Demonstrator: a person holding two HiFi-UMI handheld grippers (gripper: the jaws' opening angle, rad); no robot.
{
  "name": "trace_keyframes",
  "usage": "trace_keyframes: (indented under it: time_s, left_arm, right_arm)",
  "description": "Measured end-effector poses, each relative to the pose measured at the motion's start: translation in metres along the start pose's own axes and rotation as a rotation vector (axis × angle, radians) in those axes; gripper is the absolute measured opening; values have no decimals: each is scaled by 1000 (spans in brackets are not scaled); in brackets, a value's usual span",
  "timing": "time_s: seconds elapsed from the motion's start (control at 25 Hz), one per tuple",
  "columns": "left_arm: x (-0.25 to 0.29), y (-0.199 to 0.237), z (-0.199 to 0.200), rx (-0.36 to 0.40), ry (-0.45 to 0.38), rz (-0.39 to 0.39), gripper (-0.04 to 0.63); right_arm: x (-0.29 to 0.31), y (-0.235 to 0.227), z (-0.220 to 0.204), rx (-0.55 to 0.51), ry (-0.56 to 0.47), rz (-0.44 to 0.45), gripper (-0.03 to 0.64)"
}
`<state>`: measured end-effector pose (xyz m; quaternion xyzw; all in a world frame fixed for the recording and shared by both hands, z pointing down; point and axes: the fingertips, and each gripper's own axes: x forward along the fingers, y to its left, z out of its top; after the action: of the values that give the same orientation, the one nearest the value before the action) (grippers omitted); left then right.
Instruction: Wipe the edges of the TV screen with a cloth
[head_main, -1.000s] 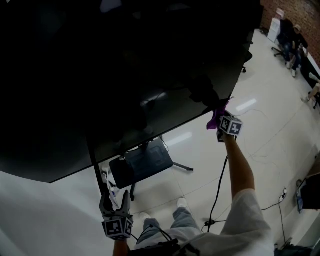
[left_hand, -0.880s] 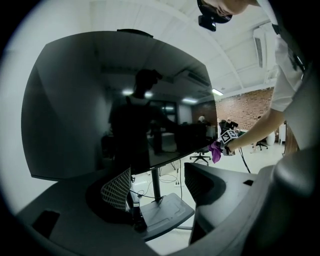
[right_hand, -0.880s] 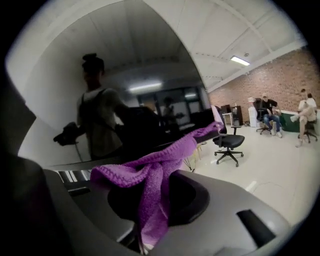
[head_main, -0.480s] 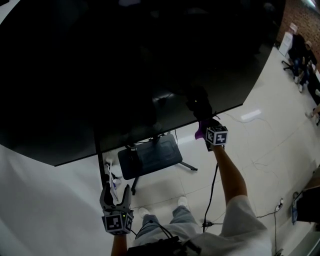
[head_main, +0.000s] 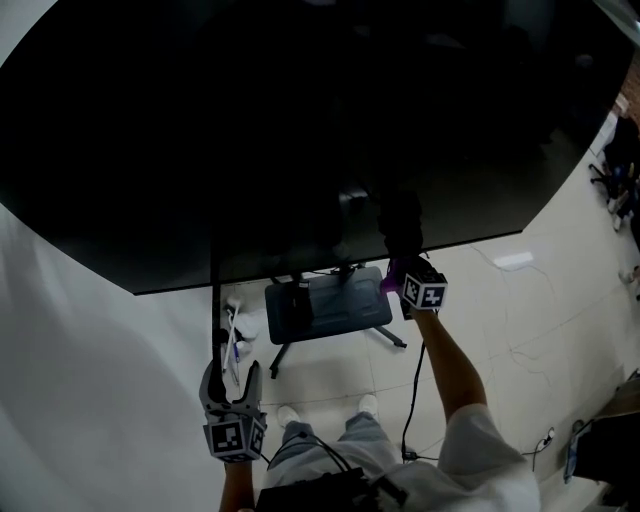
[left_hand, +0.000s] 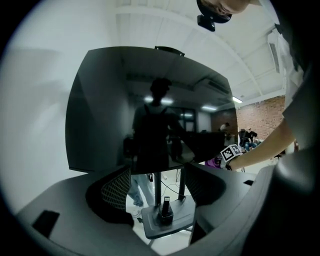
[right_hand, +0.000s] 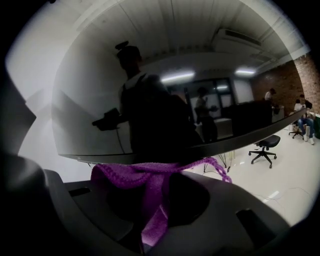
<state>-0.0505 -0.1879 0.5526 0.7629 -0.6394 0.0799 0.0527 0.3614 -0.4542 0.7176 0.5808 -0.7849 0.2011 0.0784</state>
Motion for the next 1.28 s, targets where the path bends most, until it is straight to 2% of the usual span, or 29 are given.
trace_keyframes:
  time_s: [0.16, 0.28, 0.4, 0.48, 0.52, 0.64, 0.84, 1.08, 1.28]
  left_arm:
    - [-18, 39, -10, 20, 0, 48, 322]
    - [-30, 67, -13, -8, -9, 82, 322]
    - [-37, 92, -6, -51, -24, 106, 322]
    - [-45, 112, -11, -39, -35, 119, 322]
    - [-50, 122, -15, -30, -40, 125, 322]
    - [-62, 148, -21, -21, -44, 136, 322]
    - [-67, 164, -3, -70, -24, 134, 322]
    - [-77, 213, -11, -72, -33, 162, 322]
    - [-95, 249, -17, -85, -36, 215, 322]
  right_arm:
    - [11, 50, -7, -16, 18, 34, 80]
    - [21, 86, -14, -6, 18, 42, 80]
    - [30, 110, -20, 69, -6, -4, 78]
    - [31, 118, -23, 120, -14, -30, 78]
    - [32, 126, -26, 104, -6, -25, 78]
    - [39, 166, -34, 17, 19, 21, 78]
    - [62, 244, -42, -10, 25, 115, 80]
    - [100, 358, -52, -62, 32, 234, 80]
    - [126, 443, -65, -99, 66, 328, 80]
